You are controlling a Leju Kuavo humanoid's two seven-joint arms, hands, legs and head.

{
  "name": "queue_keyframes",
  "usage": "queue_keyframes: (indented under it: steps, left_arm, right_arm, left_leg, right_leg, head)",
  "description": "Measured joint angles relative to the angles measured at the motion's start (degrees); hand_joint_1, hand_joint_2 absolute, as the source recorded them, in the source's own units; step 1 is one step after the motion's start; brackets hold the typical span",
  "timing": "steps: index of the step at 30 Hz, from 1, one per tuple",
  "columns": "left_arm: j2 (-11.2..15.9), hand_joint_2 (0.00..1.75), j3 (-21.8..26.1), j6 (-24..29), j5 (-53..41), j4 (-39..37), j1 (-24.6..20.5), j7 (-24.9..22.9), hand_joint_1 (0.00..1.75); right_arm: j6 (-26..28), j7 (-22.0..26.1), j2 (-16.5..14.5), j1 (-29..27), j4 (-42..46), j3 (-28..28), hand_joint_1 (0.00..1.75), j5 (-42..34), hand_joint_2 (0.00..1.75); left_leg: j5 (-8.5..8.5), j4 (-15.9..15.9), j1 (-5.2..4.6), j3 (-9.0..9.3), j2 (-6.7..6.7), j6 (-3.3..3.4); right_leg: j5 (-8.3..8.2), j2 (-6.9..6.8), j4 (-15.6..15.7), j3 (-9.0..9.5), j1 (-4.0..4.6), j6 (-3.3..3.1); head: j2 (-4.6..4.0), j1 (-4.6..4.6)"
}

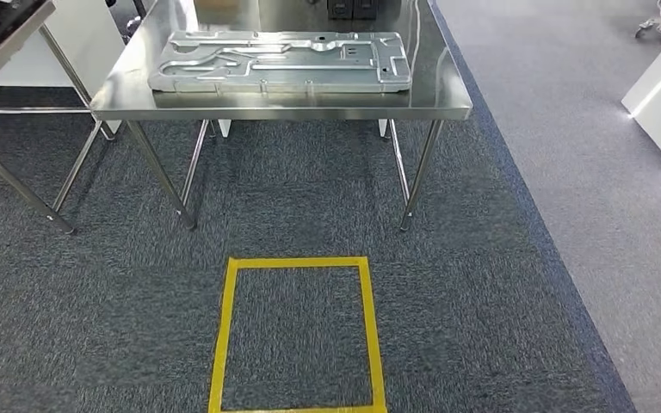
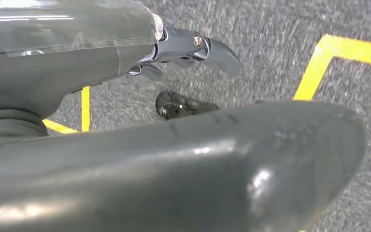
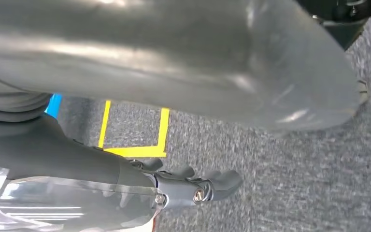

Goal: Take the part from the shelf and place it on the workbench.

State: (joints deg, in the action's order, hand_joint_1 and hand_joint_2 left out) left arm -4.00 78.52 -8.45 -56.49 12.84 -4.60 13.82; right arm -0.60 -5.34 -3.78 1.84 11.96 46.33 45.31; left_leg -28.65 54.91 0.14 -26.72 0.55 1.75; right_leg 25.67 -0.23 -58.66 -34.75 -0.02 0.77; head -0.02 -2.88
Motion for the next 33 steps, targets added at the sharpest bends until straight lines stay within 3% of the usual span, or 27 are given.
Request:
queue_keyframes:
  steps: [3, 4, 5, 6, 8, 10, 11, 13, 14, 15, 17, 18, 19, 20, 21, 22, 24, 26, 28, 30, 31, 33]
  left_arm:
    - [0.03, 0.0, -0.04, -0.23, -0.19, -0.01, -0.09, 0.22, 0.0]
    - [0.06, 0.0, -0.05, -0.28, -0.21, -0.01, -0.09, 0.25, 0.0]
    - [0.09, 0.0, -0.05, -0.33, -0.22, -0.01, -0.09, 0.25, 0.0]
    - [0.12, 0.0, -0.05, -0.38, -0.22, -0.01, -0.1, 0.26, 0.0]
    - [0.13, 0.0, -0.05, -0.45, -0.25, -0.01, -0.14, 0.26, 0.0]
    - [0.13, 0.0, -0.05, -0.5, -0.27, -0.01, -0.18, 0.25, 0.0]
    - [0.13, 0.0, -0.05, -0.5, -0.27, -0.01, -0.2, 0.25, 0.0]
    - [0.15, 0.0, -0.05, -0.51, -0.23, -0.01, -0.2, 0.24, 0.0]
    - [0.21, 0.0, -0.05, -0.51, -0.21, -0.01, -0.2, 0.24, 0.0]
    - [0.27, 0.0, -0.06, -0.51, -0.2, -0.01, -0.19, 0.24, 0.0]
    - [0.39, 0.0, -0.07, -0.6, -0.3, -0.01, -0.18, 0.22, 0.0]
    - [0.42, 0.0, -0.08, -0.68, -0.36, -0.01, -0.18, 0.22, 0.0]
    - [0.46, 0.0, -0.08, -0.77, -0.42, -0.01, -0.18, 0.23, 0.0]
    - [0.53, 0.0, -0.09, -0.84, -0.44, -0.01, -0.18, 0.24, 0.0]
    - [0.58, 0.0, -0.09, -0.91, -0.45, -0.01, -0.17, 0.26, 0.0]
    - [0.65, 0.0, -0.09, -0.96, -0.46, -0.01, -0.16, 0.29, 0.0]
    - [0.81, 0.0, -0.11, -1.0, -0.5, -0.01, -0.23, 0.48, 0.0]
    - [1.03, 0.0, -0.13, -0.99, -0.57, -0.01, -0.27, 0.8, 0.0]
    - [1.34, 0.0, -0.15, -0.94, -0.75, -0.01, -0.13, 1.08, 0.0]
    - [1.68, 0.0, -0.16, -0.81, -1.05, -0.01, -0.02, 1.18, 0.0]
    - [1.86, 0.0, -0.17, -0.73, -1.19, -0.01, -0.02, 1.15, 0.0]
    - [2.26, 0.0, -0.21, -0.52, -1.4, -0.01, -0.01, 0.97, 0.0]
  right_arm:
    - [-0.04, 0.25, -0.02, 0.04, -0.06, 0.23, 0.0, -0.01, 0.0]
    - [-0.07, 0.28, -0.04, 0.05, -0.08, 0.26, 0.0, -0.01, 0.0]
    - [-0.11, 0.3, -0.05, 0.06, -0.09, 0.27, 0.0, 0.0, 0.0]
    - [-0.15, 0.32, -0.07, 0.08, -0.1, 0.28, 0.0, 0.0, 0.0]
    - [-0.2, 0.34, -0.06, 0.17, -0.1, 0.31, 0.0, 0.0, 0.0]
    - [-0.21, 0.38, -0.05, 0.35, -0.09, 0.32, 0.0, 0.0, 0.0]
    - [-0.23, 0.39, -0.05, 0.44, -0.09, 0.33, 0.0, 0.0, 0.0]
    - [-0.27, 0.4, -0.05, 0.5, -0.12, 0.35, 0.0, 0.0, 0.0]
    - [-0.31, 0.4, -0.08, 0.58, -0.15, 0.37, 0.0, 0.0, 0.0]
    - [-0.35, 0.4, -0.09, 0.68, -0.17, 0.38, 0.0, 0.0, 0.0]
    - [-0.48, 0.4, -0.11, 0.88, -0.2, 0.39, 0.0, -0.02, 0.0]
    - [-0.57, 0.4, -0.1, 0.9, -0.2, 0.4, 0.0, -0.03, 0.0]
    - [-0.66, 0.4, -0.1, 0.9, -0.2, 0.41, 0.0, -0.03, 0.0]
    - [-0.73, 0.4, -0.09, 0.89, -0.2, 0.43, 0.0, -0.03, 0.0]
    - [-0.8, 0.4, -0.1, 0.89, -0.2, 0.45, 0.0, -0.04, 0.0]
    - [-0.83, 0.42, -0.1, 0.89, -0.2, 0.51, 0.0, -0.06, 0.0]
    - [-0.87, 0.58, -0.2, 0.94, -0.2, 0.66, 0.0, -0.15, 0.0]
    - [-0.93, 0.91, -0.4, 0.89, -0.22, 0.78, 0.0, -0.23, 0.0]
    - [-0.99, 1.27, -0.75, 0.8, -0.26, 0.88, 0.0, -0.32, 0.0]
    - [-1.02, 1.47, -1.13, 0.81, -0.28, 1.03, 0.0, -0.49, 0.0]
    - [-1.02, 1.49, -1.31, 0.81, -0.29, 1.1, 0.0, -0.57, 0.0]
    - [-1.02, 1.49, -1.63, 0.8, -0.33, 1.2, 0.0, -0.7, 0.0]
  left_leg:
    - [1.97, -0.02, -0.12, -2.41, 0.13, 0.75]
    - [2.62, 0.09, -0.22, -3.31, 0.12, 0.74]
    - [3.22, 0.23, -0.3, -4.2, 0.13, 0.68]
    - [3.78, 0.41, -0.36, -5.09, 0.13, 0.59]
    - [4.74, 0.89, -0.4, -6.67, 0.12, 0.33]
    - [5.57, 1.51, -0.51, -7.75, 0.1, -0.13]
    - [5.98, 1.69, -0.52, -8.04, 0.11, -0.42]
    - [6.87, 1.68, -0.5, -8.32, 0.1, -1.08]
    - [6.59, 1.96, -0.42, -8.63, 0.03, -1.37]
    - [5.27, 3.03, -0.36, -9.18, -0.06, -1.66]
    - [-0.04, 8.43, -0.06, -11.08, -0.2, -2.18]
    - [-2.8, 12.32, 0.09, -12.08, -0.21, -2.42]
    - [-4.51, 15.92, 0.25, -12.76, -0.2, -2.61]
    - [-4.89, 18.29, 0.36, -12.77, -0.2, -2.75]
    - [-4.04, 18.74, 0.44, -11.85, -0.2, -2.82]
    - [-2.49, 16.95, 0.49, -9.83, -0.2, -2.8]
    - [-0.74, 8.27, 0.44, -3.19, -0.23, -2.55]
    - [-1.39, 1.22, 0.18, 1.53, -0.32, -2.05]
    - [-1.52, -0.35, -0.04, 1.85, -0.36, -1.41]
    - [-0.75, -0.66, 0.03, 1.06, -0.17, -0.53]
    - [-0.26, -0.85, 0.08, 0.6, -0.07, -0.09]
    - [0.82, -0.81, -0.05, -0.66, 0.02, 0.41]
  right_leg:
    - [8.33, 0.2, -9.62, -2.86, -0.25, 0.36]
    - [9.73, 0.19, -12.92, -3.44, -0.31, 0.44]
    - [9.71, 0.19, -14.75, -3.32, -0.33, 0.48]
    - [8.53, 0.19, -14.53, -2.23, -0.34, 0.45]
    - [5.49, 0.19, -8.01, 3.08, -0.31, 0.14]
    - [5.03, 0.21, 0.77, 8.95, -0.05, -0.34]
    - [5.36, 0.22, 3.31, 10.48, 0.13, -0.58]
    - [5.14, 0.19, 4.41, 10.58, 0.28, -1.14]
    - [4.6, 0.05, 4.48, 10.15, 0.2, -1.57]
    - [3.94, -0.1, 4.55, 9.56, 0.09, -2.05]
    - [2.53, -0.38, 4.63, 8.04, 0.04, -2.72]
    - [1.88, -0.42, 4.57, 7.19, 0.14, -2.83]
    - [1.24, -0.45, 4.45, 6.3, 0.25, -2.82]
    - [0.63, -0.48, 4.25, 5.34, 0.34, -2.78]
    - [0.06, -0.48, 3.95, 4.31, 0.39, -2.7]
    - [-0.47, -0.47, 3.58, 3.24, 0.4, -2.58]
    - [-1.33, -0.42, 2.69, 1.41, 0.45, -2.19]
    - [-2.11, -0.47, 2.17, 0.59, 0.5, -1.63]
    - [-2.91, -0.55, 2.19, 0.36, 0.43, -0.99]
    - [-1.99, -0.38, 1.31, -0.28, 0.21, -0.41]
    - [-0.1, -0.25, -0.35, -0.97, 0.12, -0.17]
    - [5.41, -0.04, -7.15, -3.3, -0.11, 0.15]
  head:
    - [0.0, 0.0]
    - [0.0, 0.0]
    - [0.0, -0.01]
    - [0.0, -0.01]
    - [0.0, -0.01]
    - [0.0, -0.01]
    - [0.0, -0.01]
    - [0.0, -0.01]
    - [0.0, -0.01]
    - [0.0, -0.02]
    - [0.0, -0.02]
    - [0.0, -0.02]
    - [0.0, -0.01]
    - [0.0, -0.01]
    - [0.0, -0.01]
    - [0.0, -0.01]
    - [0.0, -0.02]
    - [0.0, -0.01]
    - [0.0, -0.01]
    - [0.0, -0.01]
    - [0.0, -0.01]
    - [0.0, -0.01]
